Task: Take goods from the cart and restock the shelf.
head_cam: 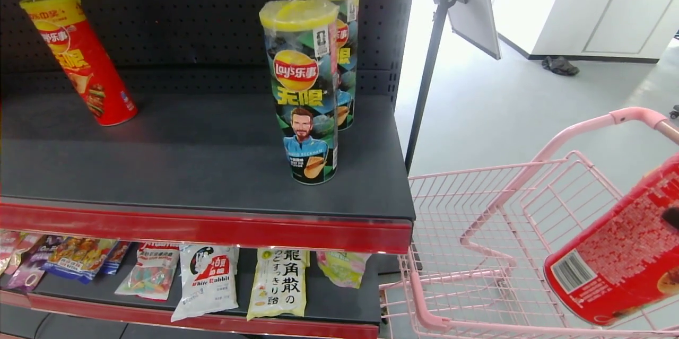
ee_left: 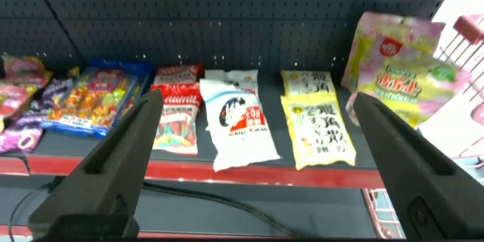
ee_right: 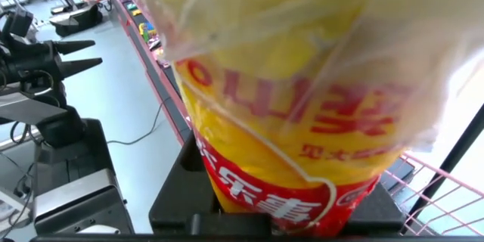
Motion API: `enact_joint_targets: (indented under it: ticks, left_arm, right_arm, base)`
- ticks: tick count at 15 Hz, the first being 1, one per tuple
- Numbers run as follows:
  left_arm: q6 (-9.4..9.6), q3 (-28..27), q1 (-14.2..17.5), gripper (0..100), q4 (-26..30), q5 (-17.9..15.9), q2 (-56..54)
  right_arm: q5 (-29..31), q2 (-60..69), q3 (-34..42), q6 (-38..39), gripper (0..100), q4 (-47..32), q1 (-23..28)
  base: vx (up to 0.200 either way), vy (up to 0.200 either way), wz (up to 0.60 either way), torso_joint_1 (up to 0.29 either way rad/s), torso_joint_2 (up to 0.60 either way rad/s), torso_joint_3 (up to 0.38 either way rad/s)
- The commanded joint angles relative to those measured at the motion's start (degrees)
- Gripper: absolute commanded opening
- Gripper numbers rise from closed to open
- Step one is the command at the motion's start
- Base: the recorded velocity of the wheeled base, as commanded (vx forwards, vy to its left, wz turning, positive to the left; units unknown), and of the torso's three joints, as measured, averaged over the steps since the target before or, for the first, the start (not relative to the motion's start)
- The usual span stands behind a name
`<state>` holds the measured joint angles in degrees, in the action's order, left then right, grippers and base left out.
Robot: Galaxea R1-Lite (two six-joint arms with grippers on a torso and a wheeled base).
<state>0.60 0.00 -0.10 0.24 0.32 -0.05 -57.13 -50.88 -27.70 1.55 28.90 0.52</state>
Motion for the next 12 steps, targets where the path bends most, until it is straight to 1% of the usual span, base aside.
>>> enact_joint_targets:
  ticks: [1, 7, 9, 12]
  left_arm:
    - [0.02, 0.0, 0.0, 100, 0.0, 0.0, 0.0]
    - [0.02, 0.0, 0.0, 100, 0.0, 0.0, 0.0]
    - [0.02, 0.0, 0.0, 100, 0.0, 0.0, 0.0]
    - [0.02, 0.0, 0.0, 100, 0.0, 0.0, 0.0]
  right_arm:
    - [0.0, 0.2, -0.1, 0.0, 0, 0.0, 0.1]
    - [0.0, 1.0, 0.5, -0.1, 0, 0.0, 0.1]
    - [0.2, 1.7, 1.0, 0.1, 0, -0.1, 0.3]
    - [0.2, 2.1, 2.6, 0.0, 0, 0.0, 0.4]
  base:
    - [0.000, 0.000, 0.00, 0.227, -0.56, -0.334]
    - [0.000, 0.000, 0.00, 0.245, -0.57, -0.334]
    - [0.000, 0.000, 0.00, 0.056, -0.13, -0.078]
    - [0.000, 0.000, 0.00, 0.000, 0.00, 0.000]
